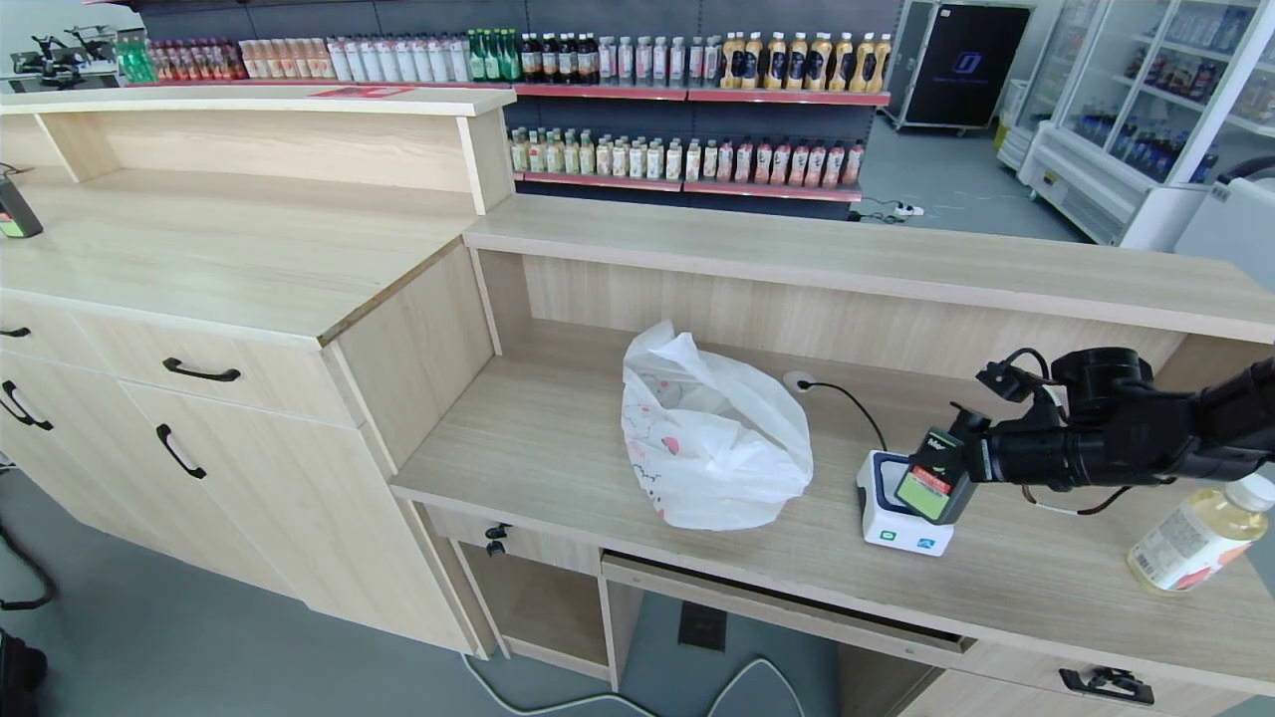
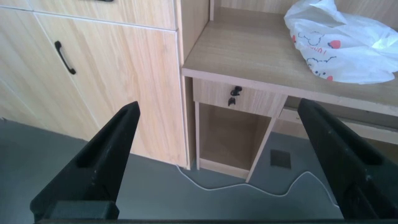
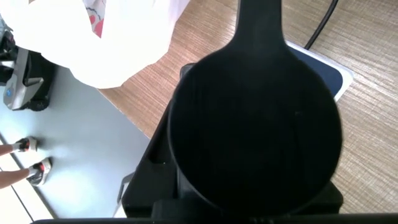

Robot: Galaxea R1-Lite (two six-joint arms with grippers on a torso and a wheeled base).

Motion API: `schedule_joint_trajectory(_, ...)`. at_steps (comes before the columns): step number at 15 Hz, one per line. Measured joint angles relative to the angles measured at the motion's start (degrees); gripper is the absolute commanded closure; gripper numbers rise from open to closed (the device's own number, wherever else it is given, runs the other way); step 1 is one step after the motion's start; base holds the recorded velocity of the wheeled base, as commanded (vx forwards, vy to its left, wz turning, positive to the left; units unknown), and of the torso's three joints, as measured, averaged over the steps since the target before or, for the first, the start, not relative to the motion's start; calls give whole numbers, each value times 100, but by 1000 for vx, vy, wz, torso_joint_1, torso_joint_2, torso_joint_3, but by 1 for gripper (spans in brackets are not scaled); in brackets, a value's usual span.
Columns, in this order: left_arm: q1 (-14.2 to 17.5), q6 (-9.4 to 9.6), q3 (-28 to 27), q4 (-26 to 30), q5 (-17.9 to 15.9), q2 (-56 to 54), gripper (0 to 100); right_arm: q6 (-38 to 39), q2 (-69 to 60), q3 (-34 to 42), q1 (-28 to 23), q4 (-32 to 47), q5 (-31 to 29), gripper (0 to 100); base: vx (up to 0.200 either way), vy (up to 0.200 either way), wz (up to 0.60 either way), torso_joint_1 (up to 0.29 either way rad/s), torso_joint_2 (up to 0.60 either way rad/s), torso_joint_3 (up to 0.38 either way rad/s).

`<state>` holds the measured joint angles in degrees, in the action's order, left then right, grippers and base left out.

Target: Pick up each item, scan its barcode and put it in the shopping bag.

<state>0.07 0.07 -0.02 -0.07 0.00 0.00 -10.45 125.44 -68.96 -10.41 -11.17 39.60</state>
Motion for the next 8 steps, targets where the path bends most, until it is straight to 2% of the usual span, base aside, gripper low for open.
schedule_joint_trajectory(8,-2,2,0,0,0,2,0,11,107,-110,9,-43,113,100,0,0,0,0,0,0)
